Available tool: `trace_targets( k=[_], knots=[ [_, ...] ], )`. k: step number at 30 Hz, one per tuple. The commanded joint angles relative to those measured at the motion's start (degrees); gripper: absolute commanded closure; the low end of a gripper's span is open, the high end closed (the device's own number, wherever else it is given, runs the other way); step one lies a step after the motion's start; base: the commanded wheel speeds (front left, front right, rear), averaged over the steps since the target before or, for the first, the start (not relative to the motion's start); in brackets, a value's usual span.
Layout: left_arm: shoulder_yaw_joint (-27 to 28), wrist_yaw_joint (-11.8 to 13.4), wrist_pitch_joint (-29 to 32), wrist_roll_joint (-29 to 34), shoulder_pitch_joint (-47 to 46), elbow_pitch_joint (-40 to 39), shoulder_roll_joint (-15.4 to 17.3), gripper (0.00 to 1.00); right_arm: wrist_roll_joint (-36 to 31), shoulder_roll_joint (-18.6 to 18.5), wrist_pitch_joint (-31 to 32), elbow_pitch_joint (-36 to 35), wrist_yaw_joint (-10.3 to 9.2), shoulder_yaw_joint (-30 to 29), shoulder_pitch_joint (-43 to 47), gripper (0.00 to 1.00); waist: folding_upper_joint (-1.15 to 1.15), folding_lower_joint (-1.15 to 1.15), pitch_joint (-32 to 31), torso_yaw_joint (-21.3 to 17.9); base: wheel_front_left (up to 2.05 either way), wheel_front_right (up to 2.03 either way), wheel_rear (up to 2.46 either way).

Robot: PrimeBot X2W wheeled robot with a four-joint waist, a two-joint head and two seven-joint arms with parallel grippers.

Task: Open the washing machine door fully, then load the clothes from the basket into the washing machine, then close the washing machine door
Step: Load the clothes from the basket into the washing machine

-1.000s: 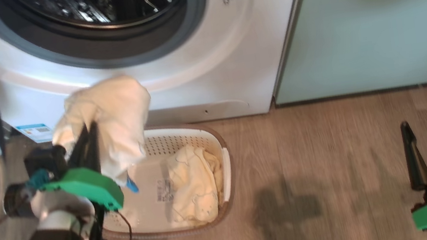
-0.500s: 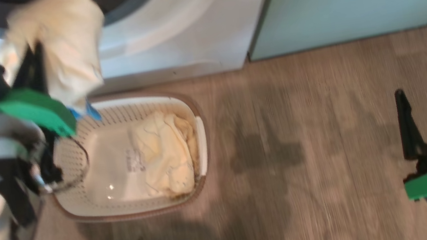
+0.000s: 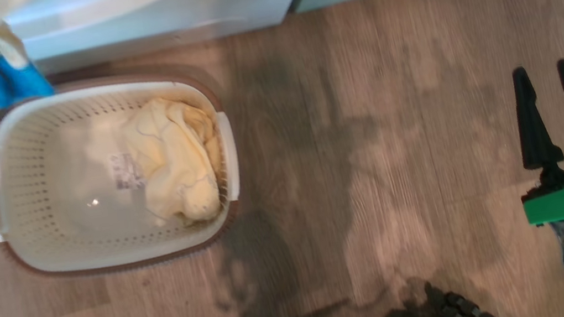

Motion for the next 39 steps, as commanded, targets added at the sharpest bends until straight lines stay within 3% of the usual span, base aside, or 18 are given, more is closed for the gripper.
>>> trace_targets(
  k=[1, 7, 14, 21, 26, 30, 37, 39],
  knots=[
    [1.9, -0.3, 0.9, 0.4, -3.0, -1.0, 4.2, 1.00, 0.6, -0.6, -0.5, -1.8, -0.16, 1.3, -0.5, 0.00, 0.00, -0.01, 2.1, -1.3, 0.00, 0.00, 0.00],
    [1.5, -1.8, 5.9, 0.8, -11.1, 3.1, 7.3, 1.00, 2.2, -0.6, -0.5, -1.7, -0.16, 2.7, -2.2, 0.00, 0.00, -0.01, 5.4, -3.9, 0.00, 0.00, 0.00],
    [1.6, -3.0, 6.9, 1.0, -18.7, 7.4, 8.5, 1.00, 4.0, -0.6, -0.5, -1.3, -0.16, 4.0, -3.0, 0.00, 0.00, -0.01, 7.9, -6.8, 0.00, 0.00, 0.00],
    [2.0, -3.7, 2.0, 2.1, -26.1, 11.6, 8.4, 1.00, 5.3, -0.6, -0.5, -1.2, -0.16, 4.8, -3.7, 0.00, 0.00, -0.01, 9.7, -8.9, 0.00, 0.00, 0.00],
    [0.6, -4.2, -8.6, 6.6, -32.5, 13.2, 9.0, 1.00, 6.0, -0.6, -0.5, -1.4, -0.16, 4.9, -4.2, 0.00, 0.00, -0.01, 10.9, -9.7, 0.00, 0.00, 0.00],
    [-0.6, -4.1, -12.4, 8.5, -35.0, 16.1, 8.5, 1.00, 6.1, -0.6, -0.5, -1.3, -0.16, 4.7, -4.4, 0.00, 0.00, -0.01, 11.3, -9.4, 0.00, 0.00, 0.00],
    [-1.1, -4.8, -11.4, 7.3, -35.3, 22.9, 7.2, 1.00, 6.3, -0.6, -0.5, -1.0, -0.16, 4.8, -5.1, 0.00, 0.00, -0.01, 11.7, -8.6, 0.00, 0.00, 0.00],
    [-1.2, -4.9, -11.3, 7.0, -35.1, 24.0, 6.9, 0.40, 6.2, -0.6, -0.5, -0.8, -0.16, 4.8, -5.3, 0.00, 0.00, -0.01, 11.8, -8.4, 0.00, 0.00, 0.00]
  ],
)
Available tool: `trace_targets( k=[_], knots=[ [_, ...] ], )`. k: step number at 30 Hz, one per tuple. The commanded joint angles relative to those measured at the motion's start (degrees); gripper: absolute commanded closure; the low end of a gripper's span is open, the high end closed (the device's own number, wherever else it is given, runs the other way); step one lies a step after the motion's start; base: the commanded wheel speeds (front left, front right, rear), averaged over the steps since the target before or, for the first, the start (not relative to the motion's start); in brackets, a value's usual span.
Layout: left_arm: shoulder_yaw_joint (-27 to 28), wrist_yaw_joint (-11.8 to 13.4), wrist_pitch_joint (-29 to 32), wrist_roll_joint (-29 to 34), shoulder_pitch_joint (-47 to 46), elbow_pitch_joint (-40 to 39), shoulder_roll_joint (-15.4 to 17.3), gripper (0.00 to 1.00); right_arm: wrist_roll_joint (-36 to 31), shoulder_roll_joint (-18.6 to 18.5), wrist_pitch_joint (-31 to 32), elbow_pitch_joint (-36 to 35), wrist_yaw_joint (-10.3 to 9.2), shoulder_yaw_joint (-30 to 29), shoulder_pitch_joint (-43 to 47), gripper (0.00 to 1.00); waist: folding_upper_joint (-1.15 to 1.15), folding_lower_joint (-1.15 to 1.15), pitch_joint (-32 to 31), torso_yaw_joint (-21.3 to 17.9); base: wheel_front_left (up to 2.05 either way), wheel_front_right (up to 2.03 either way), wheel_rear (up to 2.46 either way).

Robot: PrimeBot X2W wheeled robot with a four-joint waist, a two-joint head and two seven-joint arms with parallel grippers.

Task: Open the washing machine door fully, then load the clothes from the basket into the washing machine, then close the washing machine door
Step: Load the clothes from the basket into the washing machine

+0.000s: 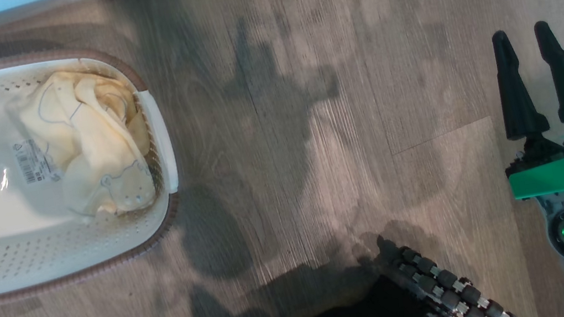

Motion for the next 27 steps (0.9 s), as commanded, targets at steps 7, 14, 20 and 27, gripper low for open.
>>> trace_targets(
  k=[7, 14, 20, 27],
  knots=[
    [0.4, -0.6, 0.5, -1.2, -1.0, 0.9, 0.9, 0.00, 0.1, -0.7, -0.5, -1.1, -0.16, 0.1, 0.2, 0.00, 0.00, 0.00, 0.0, 0.7, 0.00, 0.00, 0.00],
    [-0.2, -0.8, -0.5, -2.0, 0.5, 1.2, -0.8, 0.00, -0.4, -0.7, -0.5, -1.0, -0.16, -0.9, -0.1, 0.00, 0.00, 0.00, -1.0, 2.0, 0.00, 0.00, 0.00],
    [-0.5, -0.9, -0.9, -3.1, 3.6, 0.7, -2.1, 0.00, -1.6, -0.7, -0.5, -1.1, -0.16, -2.2, 0.1, 0.00, 0.00, 0.00, -2.6, 3.7, 0.00, 0.00, 0.00],
    [0.1, -0.3, -1.7, -5.1, 9.6, -2.9, -2.9, 0.00, -3.0, -0.7, -0.5, -1.4, -0.16, -3.5, 0.6, 0.00, 0.00, 0.00, -5.0, 5.3, 0.00, 0.00, 0.00]
  ],
)
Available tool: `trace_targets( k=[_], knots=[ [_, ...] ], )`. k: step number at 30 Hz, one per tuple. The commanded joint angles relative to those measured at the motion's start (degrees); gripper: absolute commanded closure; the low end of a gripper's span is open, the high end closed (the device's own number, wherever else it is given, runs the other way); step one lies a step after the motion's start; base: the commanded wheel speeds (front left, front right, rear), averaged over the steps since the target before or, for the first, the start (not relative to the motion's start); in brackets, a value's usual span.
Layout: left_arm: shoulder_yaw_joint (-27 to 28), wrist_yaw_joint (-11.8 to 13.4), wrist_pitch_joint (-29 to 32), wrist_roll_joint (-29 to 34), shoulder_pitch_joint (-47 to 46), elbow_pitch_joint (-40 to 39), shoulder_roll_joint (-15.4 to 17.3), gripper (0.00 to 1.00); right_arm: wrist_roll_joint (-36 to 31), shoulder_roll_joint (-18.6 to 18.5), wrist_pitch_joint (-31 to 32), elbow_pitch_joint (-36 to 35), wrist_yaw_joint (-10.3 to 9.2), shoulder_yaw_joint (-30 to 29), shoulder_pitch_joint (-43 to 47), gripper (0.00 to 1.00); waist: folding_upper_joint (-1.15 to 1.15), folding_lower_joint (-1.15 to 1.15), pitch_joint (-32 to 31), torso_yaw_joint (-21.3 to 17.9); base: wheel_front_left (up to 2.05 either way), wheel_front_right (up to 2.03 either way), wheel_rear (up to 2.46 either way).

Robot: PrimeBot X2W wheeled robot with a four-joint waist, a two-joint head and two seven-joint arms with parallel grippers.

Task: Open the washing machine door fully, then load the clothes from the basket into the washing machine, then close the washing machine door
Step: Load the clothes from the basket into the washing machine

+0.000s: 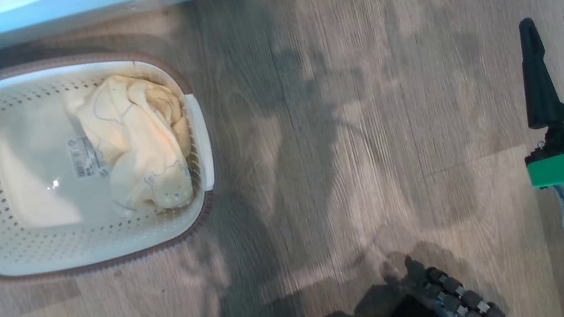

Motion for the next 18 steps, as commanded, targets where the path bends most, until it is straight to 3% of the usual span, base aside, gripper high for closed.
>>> trace_targets(
  k=[1, 10, 18],
  knots=[
    [1.5, 0.2, -0.4, -0.5, 1.0, -2.9, 2.9, 0.00, -0.5, -0.7, -0.5, -1.7, -0.16, 0.3, 1.3, 0.00, 0.00, 0.00, -0.8, 0.3, 0.00, 0.00, 0.00],
    [4.1, 4.6, -1.7, -3.5, 17.4, -18.9, 4.8, 0.00, -1.9, -0.7, -0.5, -2.3, -0.16, -1.8, 3.0, 0.00, 0.00, 0.00, -3.9, 2.1, 0.00, 0.00, 0.00],
    [7.5, 12.6, -4.4, -5.5, 38.7, -38.5, 4.6, 0.00, -4.1, -0.7, -0.5, -3.1, -0.16, -4.1, 5.1, 0.00, 0.00, 0.00, -7.8, 5.2, 0.00, 0.00, 0.00]
  ],
)
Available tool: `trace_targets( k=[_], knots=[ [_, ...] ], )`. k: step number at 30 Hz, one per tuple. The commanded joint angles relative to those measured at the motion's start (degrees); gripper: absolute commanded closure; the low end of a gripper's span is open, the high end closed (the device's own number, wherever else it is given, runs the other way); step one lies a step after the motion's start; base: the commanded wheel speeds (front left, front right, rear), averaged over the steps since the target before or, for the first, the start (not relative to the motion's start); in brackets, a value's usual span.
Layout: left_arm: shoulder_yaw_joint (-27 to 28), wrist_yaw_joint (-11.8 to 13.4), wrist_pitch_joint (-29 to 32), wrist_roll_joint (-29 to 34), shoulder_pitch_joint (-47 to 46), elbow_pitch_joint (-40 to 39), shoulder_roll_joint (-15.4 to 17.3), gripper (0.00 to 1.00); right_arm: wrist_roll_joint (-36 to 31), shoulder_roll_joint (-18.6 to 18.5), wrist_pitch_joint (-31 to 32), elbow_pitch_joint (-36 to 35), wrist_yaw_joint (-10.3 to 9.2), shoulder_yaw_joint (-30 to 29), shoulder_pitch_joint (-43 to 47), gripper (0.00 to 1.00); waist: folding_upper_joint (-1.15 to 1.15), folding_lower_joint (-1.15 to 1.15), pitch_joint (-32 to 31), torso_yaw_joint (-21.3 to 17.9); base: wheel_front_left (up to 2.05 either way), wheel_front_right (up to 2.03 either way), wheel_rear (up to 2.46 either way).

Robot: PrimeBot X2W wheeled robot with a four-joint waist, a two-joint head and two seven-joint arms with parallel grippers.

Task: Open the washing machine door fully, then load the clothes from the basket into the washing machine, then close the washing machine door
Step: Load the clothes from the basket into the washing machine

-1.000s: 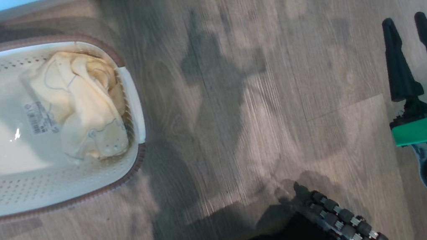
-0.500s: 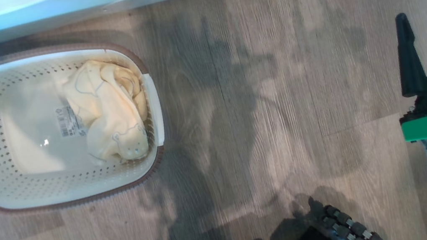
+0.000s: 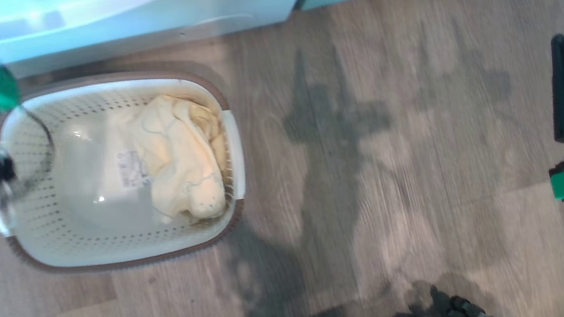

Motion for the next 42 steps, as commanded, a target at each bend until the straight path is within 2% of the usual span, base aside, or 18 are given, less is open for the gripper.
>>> trace_targets(
  k=[1, 9, 18, 27, 33, 42],
  knots=[
    [2.7, 0.5, -0.5, 0.1, 0.4, -2.3, 3.1, 0.00, -0.5, -0.6, -0.5, -2.1, -0.16, 0.5, 1.4, 0.00, 0.00, 0.01, -1.2, 1.1, 0.00, 0.00, 0.00],
    [2.7, 7.6, -3.1, 1.1, 18.1, -15.2, 0.2, 0.00, -4.5, -0.6, -0.5, -2.3, -0.16, -0.2, 3.8, 0.00, 0.00, 0.01, -6.4, 5.0, 0.00, 0.00, 0.00],
    [-0.9, 10.5, -4.8, 3.3, 28.5, -18.8, -3.9, 0.00, -8.6, -0.6, -0.5, -1.1, -0.16, 0.3, 6.7, 0.00, 0.00, 0.01, -13.2, 9.1, 0.00, 0.00, 0.00],
    [-3.0, 10.7, -5.9, 4.5, 35.1, -17.9, -7.4, 0.00, -9.3, -0.6, -0.5, 0.1, -0.16, -0.6, 11.0, 0.00, 0.00, 0.01, -19.9, 11.6, 0.00, 0.00, 0.00],
    [-2.9, 11.0, -6.1, 5.7, 38.8, -18.6, -7.9, 0.00, -8.8, -0.6, -0.1, -0.4, -0.16, -1.2, 13.8, 0.00, 0.00, 0.01, -22.6, 11.9, 0.00, 0.00, 0.00],
    [-3.5, 9.8, -6.1, 6.5, 41.5, -18.6, -8.1, 0.00, -8.7, -0.6, 1.7, -1.8, -0.16, -2.2, 17.3, 0.00, 0.00, 0.01, -26.1, 12.7, 0.00, 0.00, 0.00]
  ],
)
